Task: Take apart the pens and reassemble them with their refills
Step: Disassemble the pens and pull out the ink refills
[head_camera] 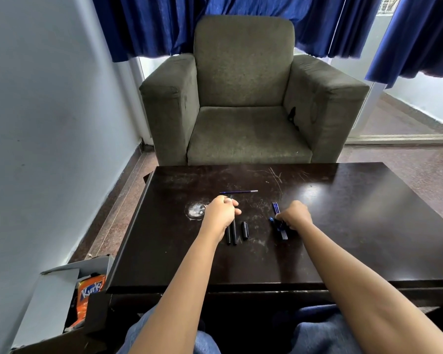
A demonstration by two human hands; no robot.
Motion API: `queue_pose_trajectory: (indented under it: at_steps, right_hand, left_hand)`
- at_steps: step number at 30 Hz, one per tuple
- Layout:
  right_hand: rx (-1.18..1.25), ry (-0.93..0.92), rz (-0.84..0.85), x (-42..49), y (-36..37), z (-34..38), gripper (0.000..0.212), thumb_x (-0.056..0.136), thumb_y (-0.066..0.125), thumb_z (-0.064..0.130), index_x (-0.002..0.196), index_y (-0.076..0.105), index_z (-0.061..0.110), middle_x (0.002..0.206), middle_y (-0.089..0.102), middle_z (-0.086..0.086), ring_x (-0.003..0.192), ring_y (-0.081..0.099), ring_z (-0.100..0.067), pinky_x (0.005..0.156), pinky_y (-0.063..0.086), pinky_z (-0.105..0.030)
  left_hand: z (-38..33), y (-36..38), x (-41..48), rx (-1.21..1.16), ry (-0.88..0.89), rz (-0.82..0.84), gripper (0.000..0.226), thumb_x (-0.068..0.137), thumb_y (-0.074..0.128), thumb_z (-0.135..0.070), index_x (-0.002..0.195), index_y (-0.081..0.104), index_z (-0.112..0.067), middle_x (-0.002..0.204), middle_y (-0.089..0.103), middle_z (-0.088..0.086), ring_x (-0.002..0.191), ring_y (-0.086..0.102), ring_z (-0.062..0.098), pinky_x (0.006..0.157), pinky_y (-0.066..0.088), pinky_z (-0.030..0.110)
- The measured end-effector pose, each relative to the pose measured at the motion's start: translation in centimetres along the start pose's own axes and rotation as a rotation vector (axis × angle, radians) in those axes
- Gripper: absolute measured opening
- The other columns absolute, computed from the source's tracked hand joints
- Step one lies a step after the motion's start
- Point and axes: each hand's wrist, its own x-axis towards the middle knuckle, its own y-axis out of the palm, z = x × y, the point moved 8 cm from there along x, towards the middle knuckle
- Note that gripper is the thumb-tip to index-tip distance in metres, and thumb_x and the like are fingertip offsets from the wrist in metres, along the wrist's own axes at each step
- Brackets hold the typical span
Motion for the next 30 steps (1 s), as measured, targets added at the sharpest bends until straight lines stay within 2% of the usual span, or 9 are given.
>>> queue_pose_trajectory:
  at_steps: [2,4,6,8,12,14,16,20,30]
  right_hand:
    - [0.017,0.02,0.008,0.1,0.0,-0.2,0.027,0.067,0.078,0.02,0.074,0.056,0.007,0.081,0.066,-0.012,0.077,0.069,-0.029,0.073,0.059,-0.039]
    - [0.043,0.034,0.018,0.2,-0.1,-0.4,0.025,0.068,0.078,0.02,0.074,0.059,0.006,0.074,0.065,-0.011,0.068,0.066,-0.026,0.072,0.059,-0.038]
    - [0.078,0.051,0.034,0.1,-0.2,-0.6,0.023,0.071,0.077,0.018,0.072,0.058,0.005,0.066,0.063,-0.01,0.059,0.061,-0.023,0.065,0.057,-0.034]
    - [0.134,0.081,0.058,0.1,-0.2,-0.8,0.02,0.072,0.075,0.015,0.07,0.057,0.006,0.061,0.06,-0.009,0.051,0.056,-0.02,0.053,0.052,-0.028]
    - [0.412,0.118,0.101,0.7,-1.1,0.2,0.015,0.075,0.07,0.011,0.073,0.055,0.01,0.056,0.048,-0.005,0.036,0.04,-0.01,0.036,0.033,-0.016]
    - [0.626,0.034,0.094,-0.1,-2.7,2.9,0.013,0.085,0.062,0.01,0.075,0.053,0.009,0.057,0.044,-0.003,0.032,0.037,-0.005,0.034,0.029,-0.013]
    - [0.84,-0.105,0.095,-1.9,-4.4,6.2,0.02,0.09,0.055,0.008,0.071,0.052,0.009,0.06,0.046,-0.003,0.037,0.041,-0.005,0.036,0.033,-0.015]
    - [1.083,-0.335,0.138,-6.1,-5.8,11.3,0.022,0.095,0.045,0.005,0.074,0.051,0.009,0.069,0.059,-0.006,0.047,0.056,-0.004,0.047,0.048,-0.015]
    - [0.916,-0.527,0.216,-9.8,-3.9,14.7,0.017,0.098,0.045,0.01,0.081,0.05,0.011,0.076,0.065,-0.005,0.058,0.059,-0.012,0.056,0.051,-0.02]
  left_hand:
    - [0.0,0.1,0.1,0.009,-0.007,0.007,0.032,0.1,0.027,-0.021,0.084,0.055,-0.022,0.077,0.065,-0.004,0.074,0.048,0.012,0.08,0.048,0.034]
    - [0.0,0.2,0.1,0.009,-0.005,0.017,0.031,0.1,0.027,-0.02,0.09,0.056,-0.019,0.075,0.064,-0.005,0.067,0.047,0.009,0.065,0.046,0.028]
    - [0.1,0.3,0.1,0.012,-0.003,0.019,0.031,0.1,0.028,-0.02,0.086,0.056,-0.02,0.075,0.064,-0.005,0.063,0.045,0.008,0.051,0.033,0.023]
    - [0.1,0.2,0.1,0.013,-0.005,0.014,0.031,0.1,0.027,-0.02,0.089,0.056,-0.019,0.076,0.065,-0.004,0.063,0.045,0.008,0.054,0.034,0.024]
    - [-0.1,0.3,0.1,0.031,-0.002,0.018,0.03,0.101,0.028,-0.022,0.096,0.057,-0.018,0.083,0.066,-0.002,0.071,0.047,0.011,0.089,0.049,0.041]
    - [-0.3,0.4,-0.1,0.041,0.01,0.036,0.03,0.102,0.028,-0.024,0.096,0.058,-0.019,0.088,0.067,0.0,0.066,0.048,0.009,0.07,0.047,0.031]
    - [-0.5,0.5,-0.4,0.046,0.018,0.054,0.032,0.102,0.028,-0.025,0.095,0.059,-0.021,0.089,0.066,-0.001,0.062,0.048,0.005,0.054,0.036,0.021]
    - [-0.6,0.6,-0.9,0.007,0.001,0.084,0.035,0.102,0.027,-0.029,0.091,0.059,-0.025,0.084,0.062,-0.005,0.063,0.048,0.004,0.053,0.032,0.02]
    - [-1.0,0.3,-1.2,-0.065,0.011,0.096,0.034,0.102,0.028,-0.034,0.089,0.06,-0.031,0.085,0.063,-0.007,0.073,0.051,0.007,0.064,0.039,0.026]
